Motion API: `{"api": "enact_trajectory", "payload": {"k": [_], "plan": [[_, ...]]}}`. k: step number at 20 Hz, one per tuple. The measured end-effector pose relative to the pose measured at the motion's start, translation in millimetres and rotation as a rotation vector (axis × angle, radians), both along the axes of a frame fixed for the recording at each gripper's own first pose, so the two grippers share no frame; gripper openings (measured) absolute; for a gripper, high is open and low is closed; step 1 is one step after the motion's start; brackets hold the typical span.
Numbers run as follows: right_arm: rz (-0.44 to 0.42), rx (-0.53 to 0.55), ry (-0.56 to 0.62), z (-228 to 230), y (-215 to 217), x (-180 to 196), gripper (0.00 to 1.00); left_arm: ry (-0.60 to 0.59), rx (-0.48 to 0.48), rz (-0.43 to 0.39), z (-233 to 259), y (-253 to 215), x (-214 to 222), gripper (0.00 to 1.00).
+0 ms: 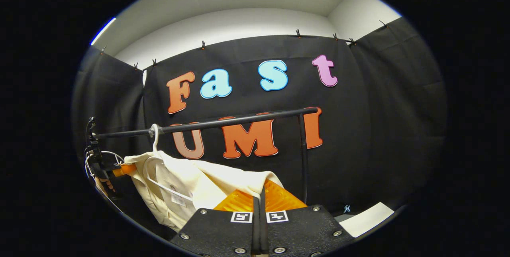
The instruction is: Grasp the clothes on the hanger with both hands and then place them into the laundry hamper below.
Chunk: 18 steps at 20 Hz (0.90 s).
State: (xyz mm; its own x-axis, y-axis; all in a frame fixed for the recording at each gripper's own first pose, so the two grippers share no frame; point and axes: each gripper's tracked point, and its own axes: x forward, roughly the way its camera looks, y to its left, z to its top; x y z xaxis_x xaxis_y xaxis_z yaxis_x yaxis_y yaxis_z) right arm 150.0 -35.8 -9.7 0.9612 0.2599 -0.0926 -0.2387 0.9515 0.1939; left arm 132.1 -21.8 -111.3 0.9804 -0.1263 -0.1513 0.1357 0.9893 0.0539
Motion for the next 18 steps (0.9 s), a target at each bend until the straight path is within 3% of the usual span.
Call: {"api": "enact_trajectory", "payload": {"k": [5, 6, 7, 13, 18], "plan": [[0.026, 0.010, 0.028, -16, -14, 40, 0.00, -0.015, 0.012, -0.013, 10, -3, 9, 0.07], [0.028, -0.007, 0.031, -21, -14, 50, 0.06, -0.018, 0.012, -0.015, 12, -3, 11, 0.06], [0.032, -0.023, 0.036, -29, -10, 58, 0.00, -0.023, 0.015, -0.013, 15, -1, 13, 0.07], [0.130, 0.036, 0.097, -73, 45, 84, 0.00, -0.040, 0.010, 0.089, 15, 49, 20, 0.06], [0.225, 0.119, 0.166, -120, 95, 104, 0.00, 0.016, 0.020, 0.171, -21, 93, 19, 0.06]]}}
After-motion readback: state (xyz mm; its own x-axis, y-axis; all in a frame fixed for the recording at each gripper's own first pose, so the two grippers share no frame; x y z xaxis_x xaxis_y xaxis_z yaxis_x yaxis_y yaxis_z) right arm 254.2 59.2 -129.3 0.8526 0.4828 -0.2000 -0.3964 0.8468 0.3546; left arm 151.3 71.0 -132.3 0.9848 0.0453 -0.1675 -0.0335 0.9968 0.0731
